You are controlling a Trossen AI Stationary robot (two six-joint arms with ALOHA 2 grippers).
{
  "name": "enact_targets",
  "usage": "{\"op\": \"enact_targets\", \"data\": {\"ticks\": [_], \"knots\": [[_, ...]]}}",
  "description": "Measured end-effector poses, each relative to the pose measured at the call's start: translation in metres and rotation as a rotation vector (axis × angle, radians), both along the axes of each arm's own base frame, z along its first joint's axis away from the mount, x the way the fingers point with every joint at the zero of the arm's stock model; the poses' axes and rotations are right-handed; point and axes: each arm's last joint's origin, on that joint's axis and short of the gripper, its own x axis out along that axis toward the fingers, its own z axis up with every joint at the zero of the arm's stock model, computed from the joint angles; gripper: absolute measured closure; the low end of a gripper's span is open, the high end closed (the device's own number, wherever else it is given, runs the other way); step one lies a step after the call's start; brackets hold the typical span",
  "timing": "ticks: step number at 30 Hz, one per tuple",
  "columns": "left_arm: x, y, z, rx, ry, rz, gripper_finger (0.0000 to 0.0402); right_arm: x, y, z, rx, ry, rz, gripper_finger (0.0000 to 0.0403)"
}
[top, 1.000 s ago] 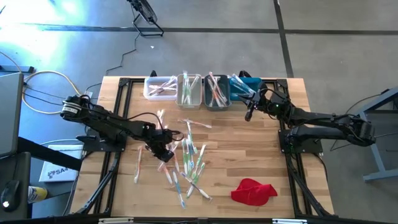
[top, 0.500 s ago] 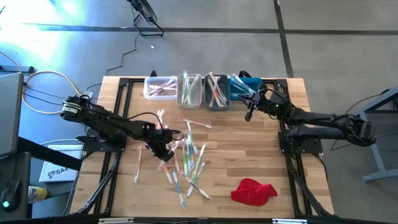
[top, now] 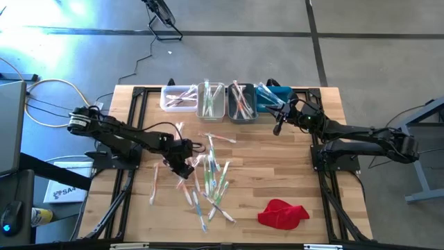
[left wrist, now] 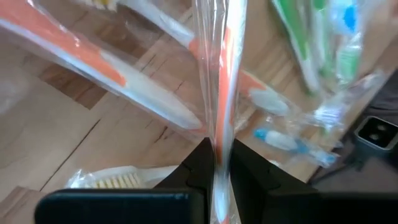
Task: Pick & Place Toothbrushes
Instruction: Put the orange toothbrush into the dark green bin
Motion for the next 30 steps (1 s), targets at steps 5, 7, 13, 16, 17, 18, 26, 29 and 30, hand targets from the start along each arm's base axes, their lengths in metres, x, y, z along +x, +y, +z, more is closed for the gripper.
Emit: {"op": "enact_targets", "data": {"ticks": [5, 7, 13, 16, 17, 18, 26, 29, 30], "knots": [[-0.001, 0.013, 0.010, -0.059, -0.064, -0.022, 0.0362, 0.000, 0.000, 0.000, 0.000, 0.000, 0.000, 0.0391], [-0.002, 0.018, 0.016, -0.083, -0.105, -0.028, 0.0362, 0.000, 0.000, 0.000, 0.000, 0.001, 0.000, 0.0391], [-0.009, 0.034, 0.037, -0.080, -0.238, -0.021, 0.0362, 0.000, 0.000, 0.000, 0.000, 0.000, 0.000, 0.0391], [-0.013, 0.044, 0.046, -0.036, -0.310, -0.007, 0.0362, 0.000, 0.000, 0.000, 0.000, 0.001, 0.001, 0.0391], [-0.014, 0.048, 0.048, -0.008, -0.333, -0.001, 0.0362, 0.000, 0.000, 0.000, 0.001, 0.000, 0.003, 0.0391], [-0.015, 0.052, 0.050, 0.024, -0.356, 0.003, 0.0362, 0.000, 0.000, 0.000, 0.001, 0.000, 0.003, 0.0391], [-0.012, 0.080, 0.062, 0.350, -0.598, -0.026, 0.0362, 0.000, 0.000, 0.000, 0.001, 0.000, 0.003, 0.0391], [-0.009, 0.089, 0.068, 0.509, -0.681, -0.028, 0.0362, 0.000, 0.000, 0.000, 0.000, 0.000, 0.003, 0.0391], [-0.008, 0.090, 0.070, 0.566, -0.701, -0.023, 0.0362, 0.000, 0.000, 0.000, 0.001, 0.000, 0.003, 0.0391]]}}
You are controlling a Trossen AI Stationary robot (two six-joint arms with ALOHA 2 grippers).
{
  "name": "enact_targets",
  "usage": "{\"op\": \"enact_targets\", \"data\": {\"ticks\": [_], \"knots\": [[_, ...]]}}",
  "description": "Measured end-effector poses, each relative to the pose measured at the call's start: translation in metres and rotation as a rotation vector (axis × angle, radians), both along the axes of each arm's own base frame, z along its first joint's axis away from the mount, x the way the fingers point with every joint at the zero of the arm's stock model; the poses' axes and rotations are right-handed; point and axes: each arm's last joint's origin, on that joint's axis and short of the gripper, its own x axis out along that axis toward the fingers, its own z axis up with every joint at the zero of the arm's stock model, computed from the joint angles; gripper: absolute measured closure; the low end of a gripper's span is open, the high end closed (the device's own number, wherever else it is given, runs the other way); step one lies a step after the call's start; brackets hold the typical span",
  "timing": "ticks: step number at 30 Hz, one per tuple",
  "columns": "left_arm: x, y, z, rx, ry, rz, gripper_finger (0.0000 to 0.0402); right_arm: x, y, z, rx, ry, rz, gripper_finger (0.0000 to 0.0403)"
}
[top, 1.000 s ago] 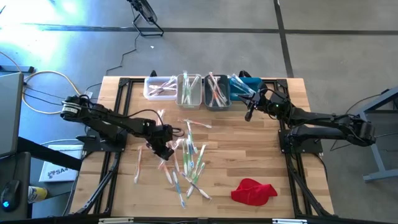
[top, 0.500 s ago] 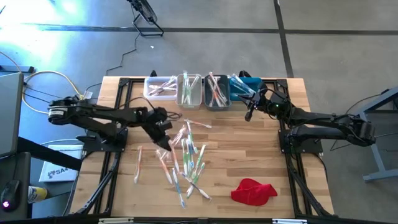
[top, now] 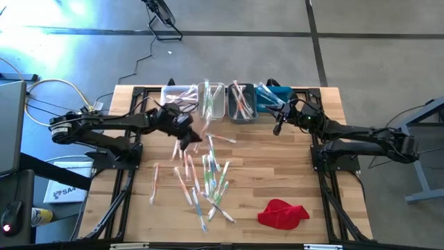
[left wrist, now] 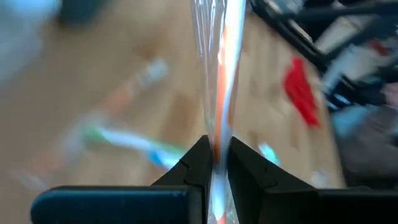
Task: Pick & Place Toothbrushes
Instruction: Put the orange toothbrush into the dark green bin
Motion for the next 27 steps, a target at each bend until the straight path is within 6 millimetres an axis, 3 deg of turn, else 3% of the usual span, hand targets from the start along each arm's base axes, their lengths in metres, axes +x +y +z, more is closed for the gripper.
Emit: {"op": "enact_targets", "data": {"ticks": [9, 16, 27], "knots": [[0.016, 0.005, 0.010, 0.383, -0.137, 0.236, 0.0362, 0.000, 0.000, 0.000, 0.019, -0.011, -0.003, 0.0391], [0.028, 0.010, 0.005, 0.392, -0.139, 0.251, 0.0362, 0.000, 0.000, 0.002, 0.014, -0.025, -0.003, 0.0391], [0.067, 0.026, 0.042, 0.502, -0.133, 0.184, 0.0362, 0.000, 0.000, 0.003, 0.050, -0.063, -0.008, 0.0391]]}}
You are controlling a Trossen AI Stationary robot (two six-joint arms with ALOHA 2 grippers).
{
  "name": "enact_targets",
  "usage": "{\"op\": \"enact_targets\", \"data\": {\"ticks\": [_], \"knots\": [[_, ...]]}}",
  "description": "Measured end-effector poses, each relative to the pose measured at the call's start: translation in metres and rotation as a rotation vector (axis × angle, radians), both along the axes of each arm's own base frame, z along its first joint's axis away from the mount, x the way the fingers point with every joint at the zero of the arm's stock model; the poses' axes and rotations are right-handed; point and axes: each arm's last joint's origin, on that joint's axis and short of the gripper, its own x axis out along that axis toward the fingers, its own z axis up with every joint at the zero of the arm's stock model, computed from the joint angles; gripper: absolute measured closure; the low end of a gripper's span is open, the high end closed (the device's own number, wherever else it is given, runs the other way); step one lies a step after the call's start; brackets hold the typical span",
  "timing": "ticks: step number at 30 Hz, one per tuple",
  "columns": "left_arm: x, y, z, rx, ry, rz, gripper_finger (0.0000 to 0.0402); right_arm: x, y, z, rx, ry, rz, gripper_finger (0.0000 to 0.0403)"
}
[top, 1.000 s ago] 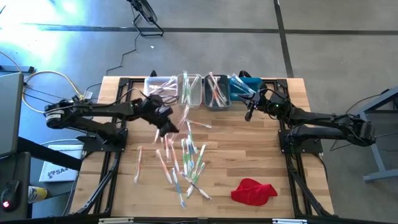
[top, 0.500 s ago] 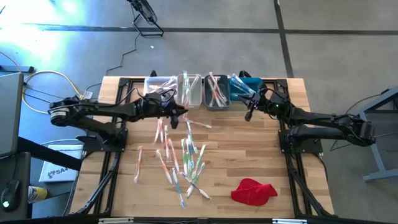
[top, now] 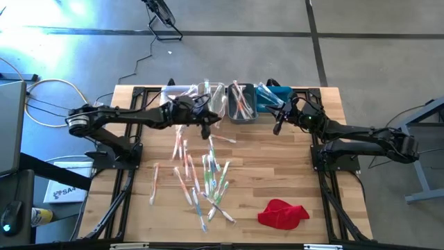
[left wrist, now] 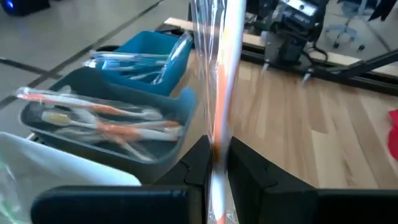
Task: Pick & Place Toothbrushes
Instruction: Put the orange toothbrush into the dark green bin
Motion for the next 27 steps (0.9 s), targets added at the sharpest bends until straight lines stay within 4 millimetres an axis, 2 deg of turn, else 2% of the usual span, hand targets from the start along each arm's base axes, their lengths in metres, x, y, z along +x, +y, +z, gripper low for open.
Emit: {"op": "enact_targets", "data": {"ticks": [6, 11, 20, 27], "knots": [[0.012, 0.037, 0.010, -0.017, 0.012, 0.051, 0.0362, 0.000, 0.000, -0.001, 0.010, 0.008, 0.000, 0.0391], [0.022, 0.067, 0.007, -0.064, -0.004, 0.011, 0.0362, 0.000, 0.000, -0.002, 0.016, 0.020, -0.001, 0.0391], [0.063, 0.097, -0.004, -0.072, 0.001, 0.015, 0.0362, 0.000, 0.000, -0.002, 0.013, 0.020, 0.000, 0.0391], [0.088, 0.111, -0.022, -0.111, 0.023, 0.025, 0.0362, 0.000, 0.000, -0.002, 0.015, 0.022, 0.000, 0.0391]]}}
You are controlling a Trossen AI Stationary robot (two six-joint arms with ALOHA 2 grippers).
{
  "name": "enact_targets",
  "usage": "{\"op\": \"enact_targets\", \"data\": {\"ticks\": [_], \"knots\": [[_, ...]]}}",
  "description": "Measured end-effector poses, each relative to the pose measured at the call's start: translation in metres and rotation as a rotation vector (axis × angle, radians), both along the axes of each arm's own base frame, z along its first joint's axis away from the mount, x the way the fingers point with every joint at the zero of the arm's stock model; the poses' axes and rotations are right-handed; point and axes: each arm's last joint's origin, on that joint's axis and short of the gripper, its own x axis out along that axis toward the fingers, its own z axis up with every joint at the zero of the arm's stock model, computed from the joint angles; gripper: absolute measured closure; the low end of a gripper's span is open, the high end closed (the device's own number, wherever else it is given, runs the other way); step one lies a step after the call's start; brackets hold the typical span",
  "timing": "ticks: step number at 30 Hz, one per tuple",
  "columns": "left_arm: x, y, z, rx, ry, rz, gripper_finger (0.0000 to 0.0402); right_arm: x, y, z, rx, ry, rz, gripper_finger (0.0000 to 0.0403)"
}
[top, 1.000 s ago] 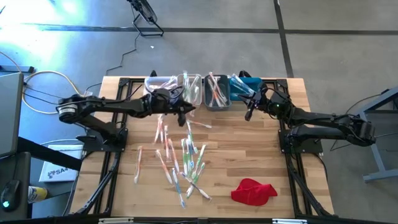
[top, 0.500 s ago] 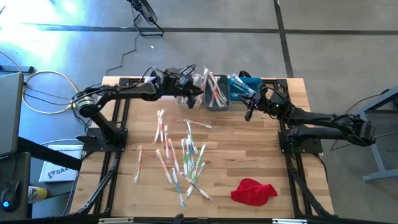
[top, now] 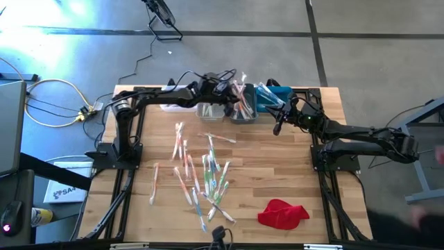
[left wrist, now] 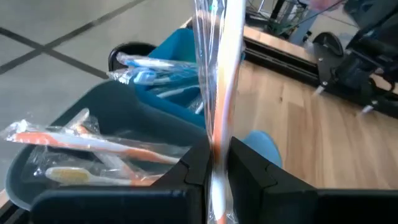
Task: Pick & Place Toothbrushes
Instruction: Put the orange toothbrush into the dark green bin
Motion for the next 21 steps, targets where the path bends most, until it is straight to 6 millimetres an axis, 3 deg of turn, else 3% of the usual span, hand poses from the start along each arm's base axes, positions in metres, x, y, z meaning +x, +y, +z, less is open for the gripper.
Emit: {"op": "enact_targets", "data": {"ticks": [15, 21], "knots": [[0.005, 0.004, -0.014, -0.014, 0.076, 0.057, 0.0362, 0.000, 0.000, 0.000, 0.001, 0.003, 0.000, 0.0391], [0.009, 0.002, -0.028, -0.015, 0.102, 0.068, 0.0362, 0.000, 0.000, 0.000, 0.002, 0.003, -0.001, 0.0391]]}}
